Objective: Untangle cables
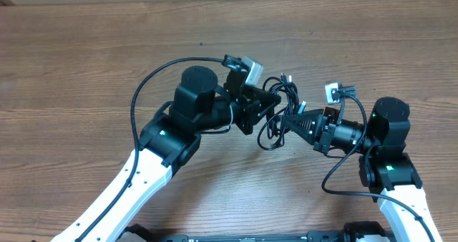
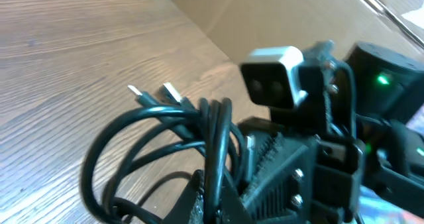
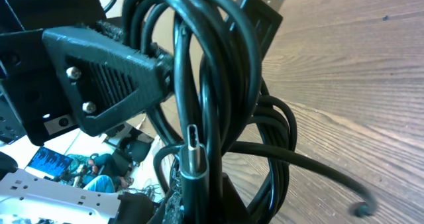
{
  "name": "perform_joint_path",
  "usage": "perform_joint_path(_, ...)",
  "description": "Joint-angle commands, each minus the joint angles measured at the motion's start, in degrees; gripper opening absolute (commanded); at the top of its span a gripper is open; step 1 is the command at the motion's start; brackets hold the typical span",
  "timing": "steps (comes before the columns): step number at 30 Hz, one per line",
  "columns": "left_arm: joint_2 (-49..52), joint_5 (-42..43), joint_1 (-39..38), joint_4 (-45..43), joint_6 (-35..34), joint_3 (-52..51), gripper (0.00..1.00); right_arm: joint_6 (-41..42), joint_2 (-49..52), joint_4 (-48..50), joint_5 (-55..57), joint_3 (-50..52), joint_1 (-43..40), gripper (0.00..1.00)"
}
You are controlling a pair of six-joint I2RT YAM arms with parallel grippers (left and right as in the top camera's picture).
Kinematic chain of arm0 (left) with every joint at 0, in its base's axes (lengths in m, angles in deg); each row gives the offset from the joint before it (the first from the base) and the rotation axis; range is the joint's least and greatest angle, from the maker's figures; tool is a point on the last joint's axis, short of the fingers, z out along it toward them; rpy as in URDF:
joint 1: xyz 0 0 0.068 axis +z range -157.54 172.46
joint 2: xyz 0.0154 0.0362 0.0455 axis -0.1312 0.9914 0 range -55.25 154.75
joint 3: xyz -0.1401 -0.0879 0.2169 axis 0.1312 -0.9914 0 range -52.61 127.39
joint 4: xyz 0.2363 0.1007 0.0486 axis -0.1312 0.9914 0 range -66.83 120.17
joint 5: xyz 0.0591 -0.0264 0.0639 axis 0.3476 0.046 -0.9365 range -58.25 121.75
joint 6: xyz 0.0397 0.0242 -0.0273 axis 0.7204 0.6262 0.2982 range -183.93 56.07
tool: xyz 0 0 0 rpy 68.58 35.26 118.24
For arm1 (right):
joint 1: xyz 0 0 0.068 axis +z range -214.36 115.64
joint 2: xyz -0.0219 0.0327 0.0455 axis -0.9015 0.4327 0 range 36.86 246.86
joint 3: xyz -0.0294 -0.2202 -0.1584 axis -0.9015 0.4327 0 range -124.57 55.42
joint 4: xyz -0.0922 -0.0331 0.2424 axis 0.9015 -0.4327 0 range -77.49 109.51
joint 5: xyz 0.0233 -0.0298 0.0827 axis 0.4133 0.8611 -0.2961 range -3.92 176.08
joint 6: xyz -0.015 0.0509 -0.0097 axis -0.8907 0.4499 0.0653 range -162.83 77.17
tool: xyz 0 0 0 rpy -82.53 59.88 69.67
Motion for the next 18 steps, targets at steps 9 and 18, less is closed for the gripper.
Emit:
perform_joint_path(9,-1.4,-23.1,-0.4,-2.2,-11.7,1.3,0.04,-1.2,-0.3,-6.9,-2.2,-0.1,0.3,0.04)
perform_joint_path(18,-1.4,-29.3,-0.4,-1.7,-17.0,1.3,0.04,-4.1,-0.3,-7.1,-12.9,-0.1,0.3,0.04)
